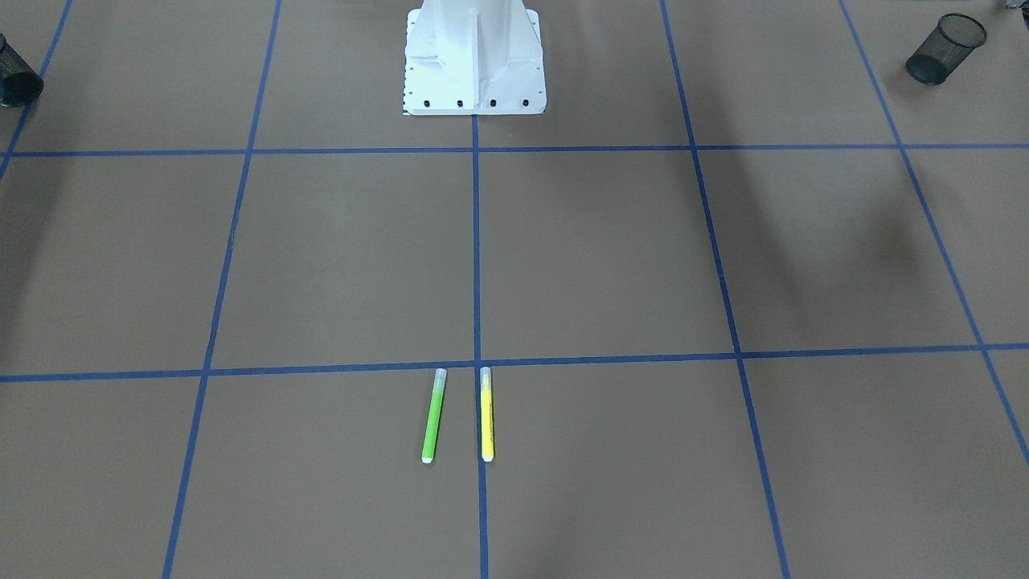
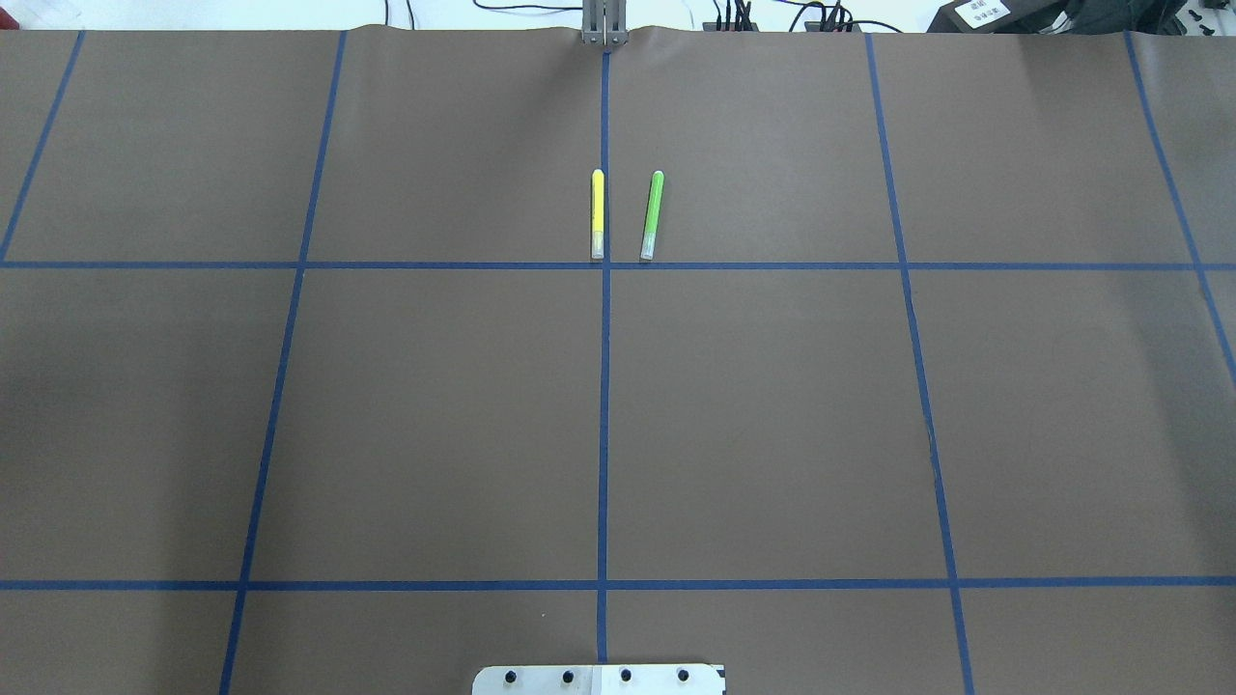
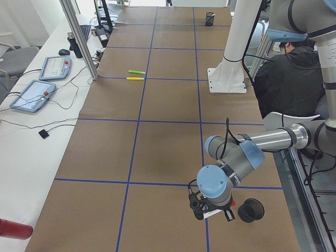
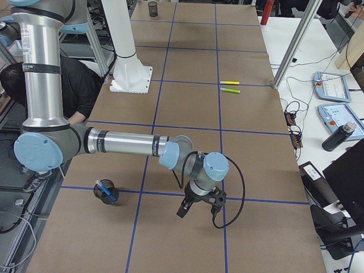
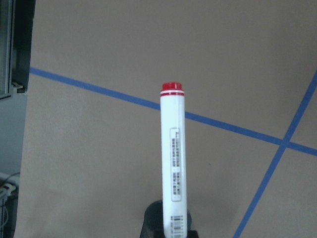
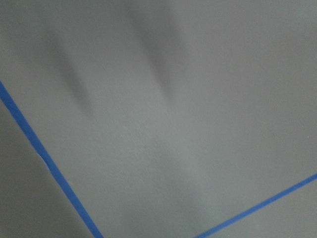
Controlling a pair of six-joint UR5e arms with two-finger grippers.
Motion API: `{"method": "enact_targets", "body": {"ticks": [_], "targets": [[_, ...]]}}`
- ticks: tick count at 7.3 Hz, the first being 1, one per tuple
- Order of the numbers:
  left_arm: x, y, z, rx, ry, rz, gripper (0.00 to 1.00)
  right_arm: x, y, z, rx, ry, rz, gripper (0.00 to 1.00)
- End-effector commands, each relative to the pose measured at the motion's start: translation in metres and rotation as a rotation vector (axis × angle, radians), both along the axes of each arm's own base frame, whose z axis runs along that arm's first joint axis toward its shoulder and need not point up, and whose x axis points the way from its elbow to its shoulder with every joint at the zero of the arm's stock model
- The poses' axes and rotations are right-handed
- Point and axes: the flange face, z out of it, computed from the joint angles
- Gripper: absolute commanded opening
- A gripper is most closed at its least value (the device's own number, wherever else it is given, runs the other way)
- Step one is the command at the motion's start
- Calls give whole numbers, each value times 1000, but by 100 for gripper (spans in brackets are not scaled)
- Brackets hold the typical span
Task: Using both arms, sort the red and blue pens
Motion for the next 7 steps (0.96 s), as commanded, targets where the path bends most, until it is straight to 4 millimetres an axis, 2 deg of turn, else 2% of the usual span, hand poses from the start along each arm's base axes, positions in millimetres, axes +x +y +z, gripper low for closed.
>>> {"method": "enact_targets", "body": {"ticks": [1,2,4,6,7], "targets": [[-1,42,-3,-219,81,-65,0,-17,-30,-15,83,-92,29,100],[6,53,-3,-313,134,-88,0,-32,-32,-20,95,-120,9,100],[15,76,-3,-486,229,-159,0,-44,-37,-24,134,-127,-15,100],[18,100,22,-620,300,-221,0,-46,-37,-28,138,-145,-10,100],[23,106,33,-682,336,-251,0,-46,-37,-27,137,-145,-11,100]]}}
